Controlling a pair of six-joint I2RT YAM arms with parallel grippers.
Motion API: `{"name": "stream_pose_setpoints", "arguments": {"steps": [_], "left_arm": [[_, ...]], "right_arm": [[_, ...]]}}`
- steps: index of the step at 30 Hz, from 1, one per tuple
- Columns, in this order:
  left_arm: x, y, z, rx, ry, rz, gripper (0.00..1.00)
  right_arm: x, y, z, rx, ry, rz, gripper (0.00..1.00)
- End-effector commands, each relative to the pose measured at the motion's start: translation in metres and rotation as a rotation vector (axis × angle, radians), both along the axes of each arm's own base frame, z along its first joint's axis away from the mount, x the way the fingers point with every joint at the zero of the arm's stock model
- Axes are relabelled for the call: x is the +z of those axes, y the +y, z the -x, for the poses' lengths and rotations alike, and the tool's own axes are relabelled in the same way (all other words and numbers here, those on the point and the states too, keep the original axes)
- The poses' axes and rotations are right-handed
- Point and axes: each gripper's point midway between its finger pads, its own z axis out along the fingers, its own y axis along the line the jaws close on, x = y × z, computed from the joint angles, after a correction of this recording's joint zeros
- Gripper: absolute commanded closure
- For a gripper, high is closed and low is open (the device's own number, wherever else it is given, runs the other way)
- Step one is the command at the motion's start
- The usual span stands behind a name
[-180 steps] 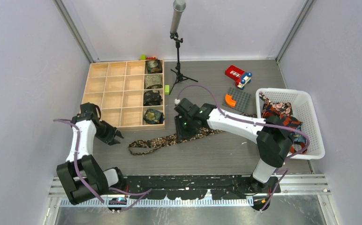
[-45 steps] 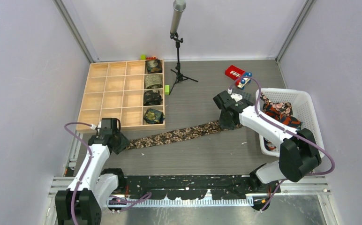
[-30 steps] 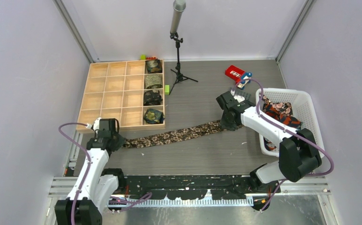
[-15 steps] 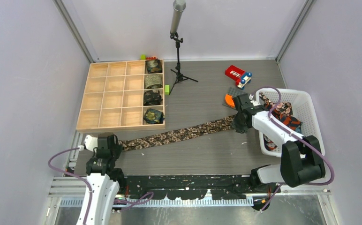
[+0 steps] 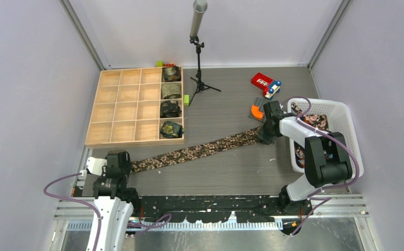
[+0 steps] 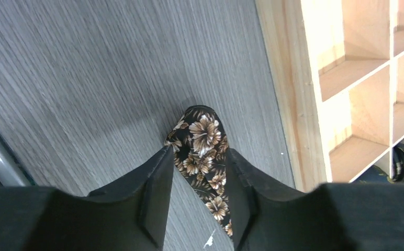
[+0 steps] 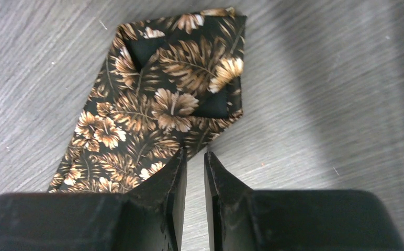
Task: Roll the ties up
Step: Flatten out the tie at the center of the board.
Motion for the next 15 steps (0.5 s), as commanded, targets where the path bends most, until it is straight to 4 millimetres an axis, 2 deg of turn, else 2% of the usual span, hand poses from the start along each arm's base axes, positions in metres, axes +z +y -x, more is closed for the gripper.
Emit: {"name": "stream_pose_setpoints", "arguments": {"steps": [1, 3, 8, 15], "left_arm": [[0.03, 0.008, -0.005, 0.027, -0.048, -0.052, 0.5], [0.041, 0.009, -0.007, 0.008, -0.063, -0.072, 0.46], [0.066, 0.007, -0.02, -0.056, -0.101, -0.112, 0.46], [0.072, -0.012, -0.041, -0.225, -0.132, -0.111, 0.49]], "right_arm": [[0.012, 0.003, -0.02, 0.003, -0.053, -0.045, 0.77], [0.017, 0.005, -0.018, 0.007, -0.062, -0.059, 0.77], [0.027, 0.009, -0.02, 0.014, -0.087, -0.08, 0.77], [0.001, 0.008, -0.023, 0.031, -0.024, -0.061, 0.79]]}}
